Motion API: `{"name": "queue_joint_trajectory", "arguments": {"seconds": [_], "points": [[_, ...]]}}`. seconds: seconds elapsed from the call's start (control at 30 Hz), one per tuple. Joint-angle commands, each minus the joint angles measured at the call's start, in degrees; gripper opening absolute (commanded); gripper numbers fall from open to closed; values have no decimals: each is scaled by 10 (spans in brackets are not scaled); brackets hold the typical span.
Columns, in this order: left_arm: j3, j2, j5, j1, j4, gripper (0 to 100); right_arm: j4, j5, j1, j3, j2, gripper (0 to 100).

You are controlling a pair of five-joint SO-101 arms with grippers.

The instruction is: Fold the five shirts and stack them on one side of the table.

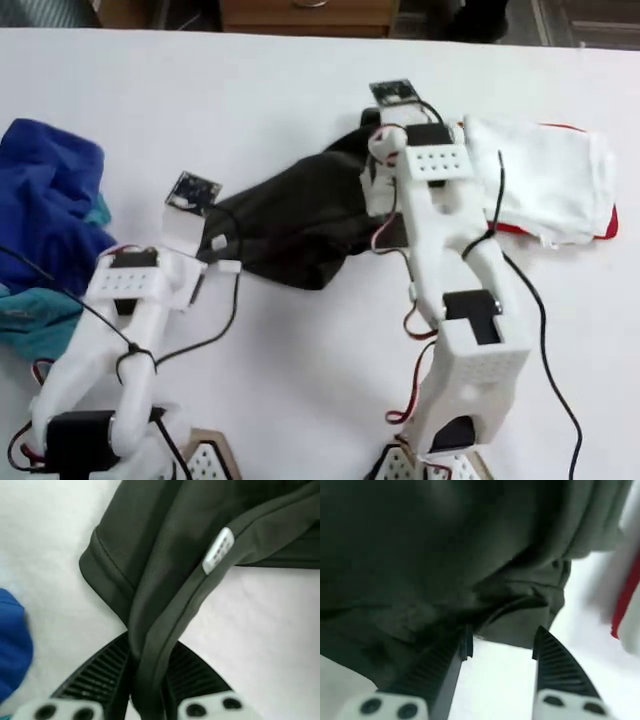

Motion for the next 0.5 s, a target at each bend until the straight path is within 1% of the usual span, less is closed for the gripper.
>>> {"name": "queue_joint_trajectory", "arguments": {"seconds": [0.0, 0.13, 0.37, 0.47], "points": [[-2, -22, 4, 2, -7, 24, -18, -49, -13, -36, 15, 194], [-2, -22, 2, 2, -7, 24, -7, -54, -9, -38, 53, 194], [0, -18, 2, 2, -26, 24, 93, -53, -3, -40, 56, 194], [0, -18, 2, 2, -26, 24, 124, -23, -1, -38, 60, 194]]}}
